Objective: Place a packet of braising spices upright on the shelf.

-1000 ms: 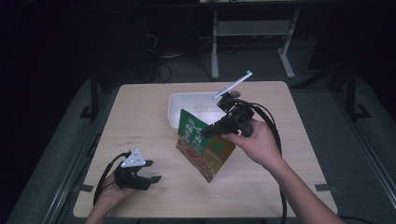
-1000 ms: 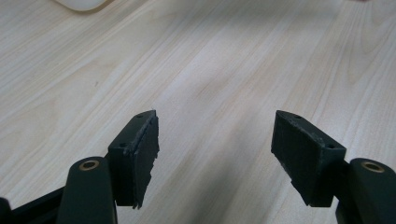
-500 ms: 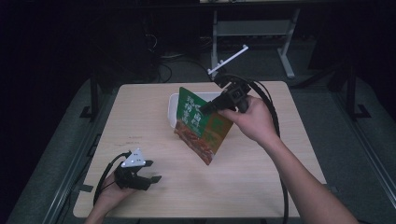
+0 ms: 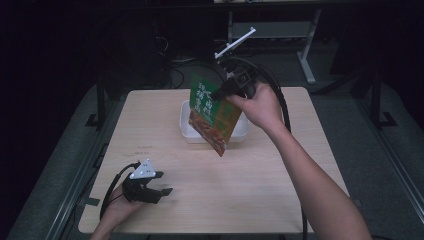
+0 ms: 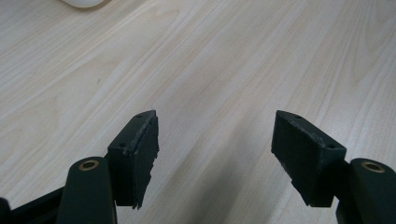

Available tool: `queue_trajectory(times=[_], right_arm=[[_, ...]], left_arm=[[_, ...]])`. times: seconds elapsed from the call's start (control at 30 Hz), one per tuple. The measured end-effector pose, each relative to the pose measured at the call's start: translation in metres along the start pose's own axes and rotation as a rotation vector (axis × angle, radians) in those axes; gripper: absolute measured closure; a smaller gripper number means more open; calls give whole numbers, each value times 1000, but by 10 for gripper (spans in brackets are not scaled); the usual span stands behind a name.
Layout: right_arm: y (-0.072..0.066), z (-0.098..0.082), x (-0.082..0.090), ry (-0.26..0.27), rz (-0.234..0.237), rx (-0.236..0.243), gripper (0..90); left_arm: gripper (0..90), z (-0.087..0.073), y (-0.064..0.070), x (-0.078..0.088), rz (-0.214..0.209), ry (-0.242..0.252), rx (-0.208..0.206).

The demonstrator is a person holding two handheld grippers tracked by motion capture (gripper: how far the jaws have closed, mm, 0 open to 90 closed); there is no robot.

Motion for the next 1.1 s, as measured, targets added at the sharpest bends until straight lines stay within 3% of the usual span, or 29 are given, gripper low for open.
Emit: queue_trajectory(times=[0.47, 0.77, 1.1], right_arm=[[18, 38, -23, -14, -85, -23, 899], [30, 49, -35, -12, -107, -45, 899], [35, 59, -48, -15, -122, -51, 899]], left_arm=[[312, 0, -1, 1, -1, 4, -3], [312, 1, -1, 1, -1, 4, -7], [312, 0, -2, 2, -1, 7, -5]])
Point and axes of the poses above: each handheld gripper's, and its own axes: x roughly backward along the jaws, z roughly out of its top, y roughly to its right, the point moved 4 cm from there along -x, roughly forward along the jaws, and after that the axes turned 2 degrees about -y, right-handed, at the moved point
